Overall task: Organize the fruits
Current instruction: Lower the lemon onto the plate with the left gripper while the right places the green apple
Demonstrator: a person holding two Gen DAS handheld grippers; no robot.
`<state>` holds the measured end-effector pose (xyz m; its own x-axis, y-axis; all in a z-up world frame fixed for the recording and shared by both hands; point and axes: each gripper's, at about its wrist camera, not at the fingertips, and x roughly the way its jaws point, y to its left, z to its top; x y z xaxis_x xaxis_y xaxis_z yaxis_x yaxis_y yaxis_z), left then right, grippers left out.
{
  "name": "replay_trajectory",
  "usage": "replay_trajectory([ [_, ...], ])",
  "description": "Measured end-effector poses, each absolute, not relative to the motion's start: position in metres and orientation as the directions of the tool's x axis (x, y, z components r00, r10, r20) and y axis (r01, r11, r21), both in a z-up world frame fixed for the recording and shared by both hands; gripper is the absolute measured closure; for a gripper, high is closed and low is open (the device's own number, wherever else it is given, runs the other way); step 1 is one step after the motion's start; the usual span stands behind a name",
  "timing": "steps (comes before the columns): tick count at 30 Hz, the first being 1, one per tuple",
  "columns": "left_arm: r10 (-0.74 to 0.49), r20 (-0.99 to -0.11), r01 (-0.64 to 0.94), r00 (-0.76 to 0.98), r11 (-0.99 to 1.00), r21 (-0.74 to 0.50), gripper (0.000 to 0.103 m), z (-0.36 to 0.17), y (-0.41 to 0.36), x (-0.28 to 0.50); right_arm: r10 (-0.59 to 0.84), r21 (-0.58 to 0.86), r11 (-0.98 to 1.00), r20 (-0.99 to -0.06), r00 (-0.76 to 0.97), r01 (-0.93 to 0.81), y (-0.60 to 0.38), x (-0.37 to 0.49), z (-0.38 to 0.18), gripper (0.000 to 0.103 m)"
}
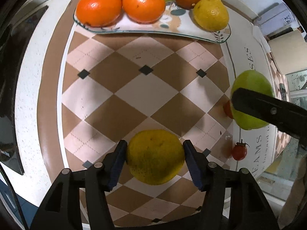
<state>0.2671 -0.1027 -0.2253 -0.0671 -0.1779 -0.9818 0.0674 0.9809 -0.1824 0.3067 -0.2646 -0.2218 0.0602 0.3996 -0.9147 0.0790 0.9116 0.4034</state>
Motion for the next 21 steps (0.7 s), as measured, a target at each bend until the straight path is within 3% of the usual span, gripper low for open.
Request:
replay_trajectory([
  [3, -0.188, -0.98, 0.039, -0.06, 0.981, -0.191, 0.046, -0.218, -0.106, 0.277, 0.428, 0.439, 0.891, -0.898, 0.105, 0.118, -0.281, 0.312, -0.212, 0.045],
  [8, -0.304, -0.953, -0.018, 0.011, 0.953, -0.304, 0.046, -0.184, -0.116, 0.318, 0.449, 0.48, 0.861, -0.872, 0.194, 0.168, -0.313, 0.339, -0.189, 0.045],
  [14, -0.279, -0.953, -0.053, 0.119, 0.957, -0.287, 0.046, -0.162, -0.124, 0.385, 0.416, 0.461, 0.864, -0.88, 0.23, 0.203, -0.338, 0.403, -0.19, 0.045],
  [21, -0.233, -0.967, -0.124, 0.108, 0.961, -0.245, 0.046, -0.184, -0.125, 0.43, 0.388, 0.429, 0.885, -0.895, 0.221, 0.183, -0.336, 0.472, -0.218, 0.045],
])
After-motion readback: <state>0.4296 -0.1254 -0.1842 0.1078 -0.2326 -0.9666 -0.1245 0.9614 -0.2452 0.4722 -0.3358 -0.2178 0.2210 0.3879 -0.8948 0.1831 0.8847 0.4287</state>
